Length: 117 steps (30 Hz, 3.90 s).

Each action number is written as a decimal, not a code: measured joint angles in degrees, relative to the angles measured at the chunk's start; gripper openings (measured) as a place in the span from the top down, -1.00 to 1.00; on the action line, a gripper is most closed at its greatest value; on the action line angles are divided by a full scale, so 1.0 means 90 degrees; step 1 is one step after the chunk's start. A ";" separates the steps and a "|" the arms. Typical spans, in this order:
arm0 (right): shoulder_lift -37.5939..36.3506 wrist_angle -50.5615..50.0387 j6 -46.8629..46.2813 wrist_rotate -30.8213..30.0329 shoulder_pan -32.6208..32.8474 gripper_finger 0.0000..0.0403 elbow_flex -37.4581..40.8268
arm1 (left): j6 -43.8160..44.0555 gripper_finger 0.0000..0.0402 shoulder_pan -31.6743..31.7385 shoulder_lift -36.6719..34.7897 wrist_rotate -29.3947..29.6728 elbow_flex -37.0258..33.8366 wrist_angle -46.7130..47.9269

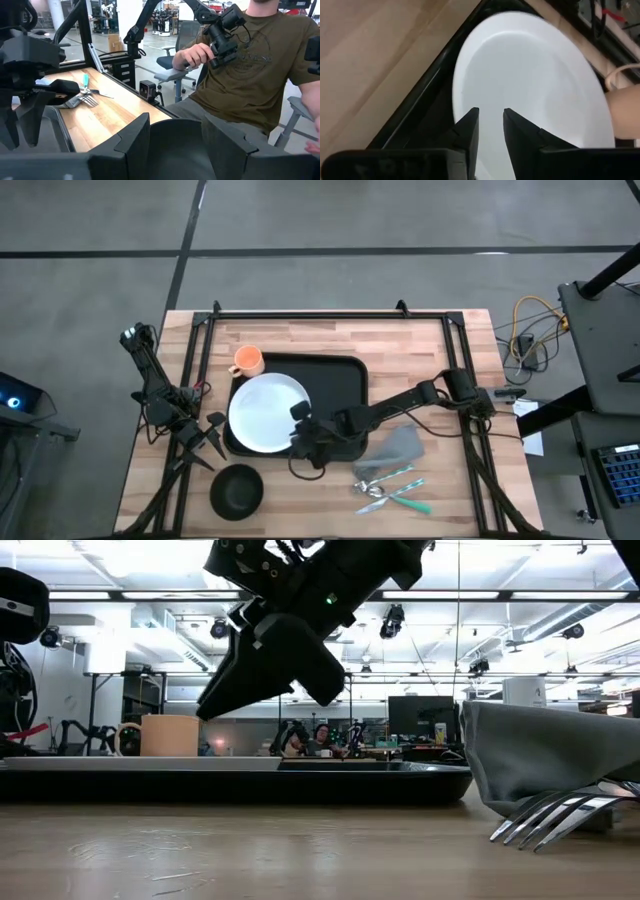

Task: Set up tray
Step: Put the black bowl on the white plate on the black serving tray

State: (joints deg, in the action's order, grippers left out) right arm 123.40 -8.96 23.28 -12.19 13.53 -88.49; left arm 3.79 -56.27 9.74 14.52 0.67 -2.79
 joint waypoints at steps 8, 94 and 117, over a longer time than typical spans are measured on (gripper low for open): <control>-0.0001 -0.0477 -0.0446 0.0002 -0.0001 0.63 0.0000 | -0.0001 0.19 0.0000 0.0000 0.0002 0.0000 0.0000; -0.8787 0.5005 -0.0690 0.2177 -0.0069 0.65 0.8807 | 0.2213 0.19 0.0010 0.7697 0.2769 0.6403 0.4590; -0.8836 0.5232 -0.0437 0.2171 -0.0098 0.60 0.9037 | 0.5033 0.19 0.0053 0.8276 0.1321 0.6424 0.6258</control>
State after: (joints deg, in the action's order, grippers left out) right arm 43.88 38.13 19.35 7.35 12.64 -7.16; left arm 49.09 -55.79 84.23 26.41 58.49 53.53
